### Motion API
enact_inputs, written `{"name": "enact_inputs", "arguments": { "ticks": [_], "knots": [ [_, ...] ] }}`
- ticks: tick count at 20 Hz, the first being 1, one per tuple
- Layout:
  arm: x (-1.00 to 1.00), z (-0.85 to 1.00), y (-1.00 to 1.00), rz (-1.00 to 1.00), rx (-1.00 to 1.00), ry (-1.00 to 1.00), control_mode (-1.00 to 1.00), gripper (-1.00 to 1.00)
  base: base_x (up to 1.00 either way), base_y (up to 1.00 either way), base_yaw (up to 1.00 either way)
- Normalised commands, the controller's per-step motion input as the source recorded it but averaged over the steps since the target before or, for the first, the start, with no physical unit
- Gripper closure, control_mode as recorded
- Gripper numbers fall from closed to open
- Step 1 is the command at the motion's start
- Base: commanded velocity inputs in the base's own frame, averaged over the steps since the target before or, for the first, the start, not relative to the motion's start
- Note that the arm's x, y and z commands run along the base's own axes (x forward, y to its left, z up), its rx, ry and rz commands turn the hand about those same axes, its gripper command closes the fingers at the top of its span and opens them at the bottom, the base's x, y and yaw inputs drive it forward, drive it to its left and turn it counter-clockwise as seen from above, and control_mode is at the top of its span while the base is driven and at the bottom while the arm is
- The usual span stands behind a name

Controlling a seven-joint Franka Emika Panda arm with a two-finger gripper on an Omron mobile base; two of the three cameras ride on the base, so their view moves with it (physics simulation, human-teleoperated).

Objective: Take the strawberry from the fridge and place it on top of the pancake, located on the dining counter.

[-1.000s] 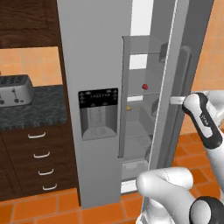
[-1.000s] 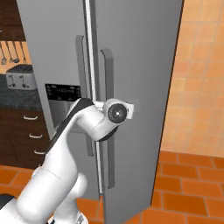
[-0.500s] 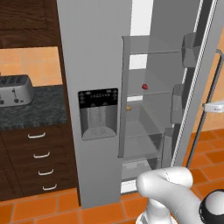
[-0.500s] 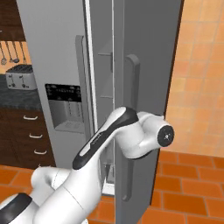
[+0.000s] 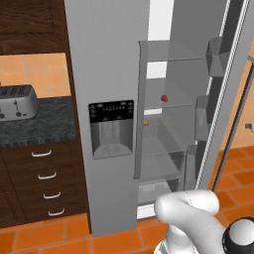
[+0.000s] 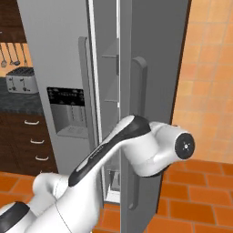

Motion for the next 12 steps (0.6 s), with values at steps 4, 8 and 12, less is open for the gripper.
{"name": "enact_inputs", "arguments": {
  "ticks": [4, 8, 12],
  "knots": [
    [-0.06, 0.10, 1.00, -0.17, -0.51, 0.28, -1.00, -1.00, 0.00, 0.00, 0.00],
    [0.14, -0.34, 1.00, -0.15, -0.57, 0.45, -1.00, -1.00, 0.00, 0.00, 0.00],
    [0.32, -0.47, 0.95, -0.19, -0.59, 0.57, -1.00, -1.00, 0.00, 0.00, 0.00]
  ]
}}
